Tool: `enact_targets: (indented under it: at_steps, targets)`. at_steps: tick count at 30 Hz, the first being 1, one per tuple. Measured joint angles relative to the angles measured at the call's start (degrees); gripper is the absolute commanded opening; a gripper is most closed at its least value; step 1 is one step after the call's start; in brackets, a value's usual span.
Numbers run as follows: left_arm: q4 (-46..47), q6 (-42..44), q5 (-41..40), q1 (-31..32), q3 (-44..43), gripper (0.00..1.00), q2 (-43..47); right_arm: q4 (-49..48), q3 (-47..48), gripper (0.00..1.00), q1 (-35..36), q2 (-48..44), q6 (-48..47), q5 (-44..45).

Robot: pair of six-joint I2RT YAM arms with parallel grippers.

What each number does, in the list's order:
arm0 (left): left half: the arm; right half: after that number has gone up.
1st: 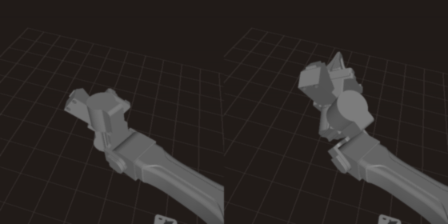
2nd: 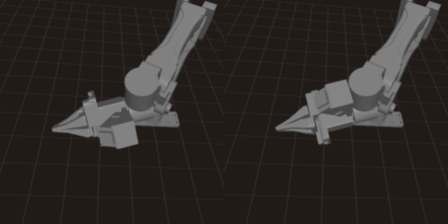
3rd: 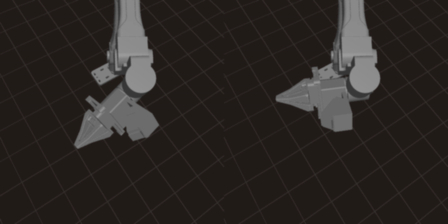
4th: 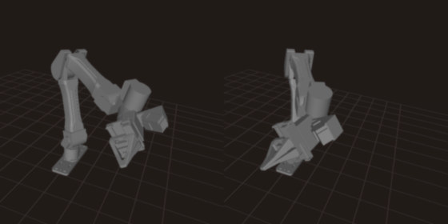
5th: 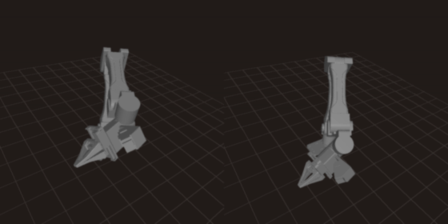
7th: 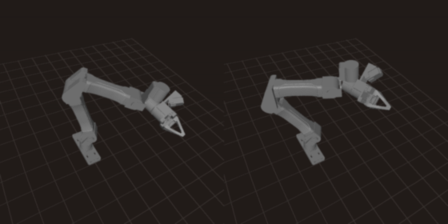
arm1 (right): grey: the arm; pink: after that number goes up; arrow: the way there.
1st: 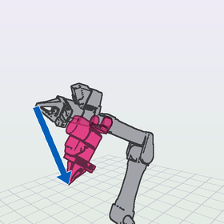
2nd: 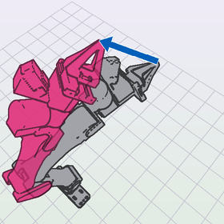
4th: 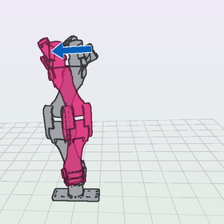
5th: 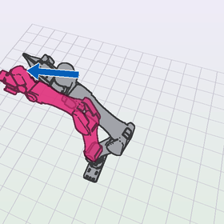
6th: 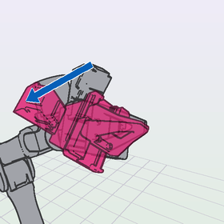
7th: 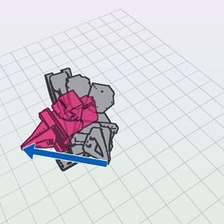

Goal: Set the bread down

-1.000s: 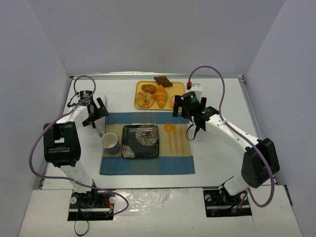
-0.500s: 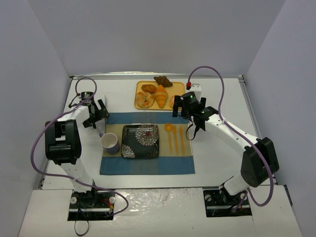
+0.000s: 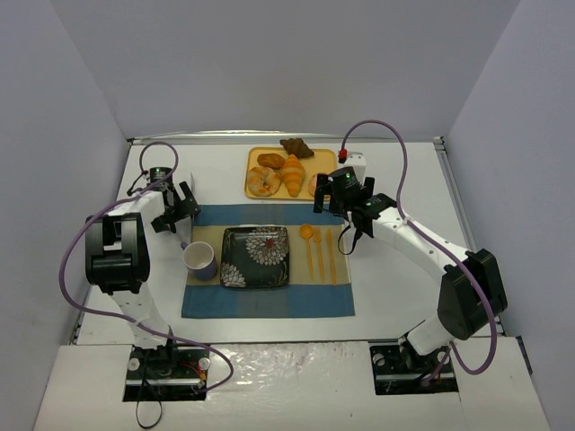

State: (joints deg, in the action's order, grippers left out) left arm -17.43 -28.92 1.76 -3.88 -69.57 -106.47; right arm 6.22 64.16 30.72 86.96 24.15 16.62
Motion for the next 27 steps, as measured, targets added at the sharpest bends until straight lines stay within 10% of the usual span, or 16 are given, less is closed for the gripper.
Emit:
enact_targets:
  at_steps: [12, 27]
  targets:
    - [1.18, 1.53, -0.29, 0.0, -2.01, 0.83, -1.9, -0.02, 0.0, 1.0, 0.0, 0.0, -0.23, -0.02]
    - [0.95, 2.24, -1.21, 0.18, -2.83, 0.03, -2.76, -0.25, 0.0, 1.0, 0.0, 0.0, -0.17, -0.56]
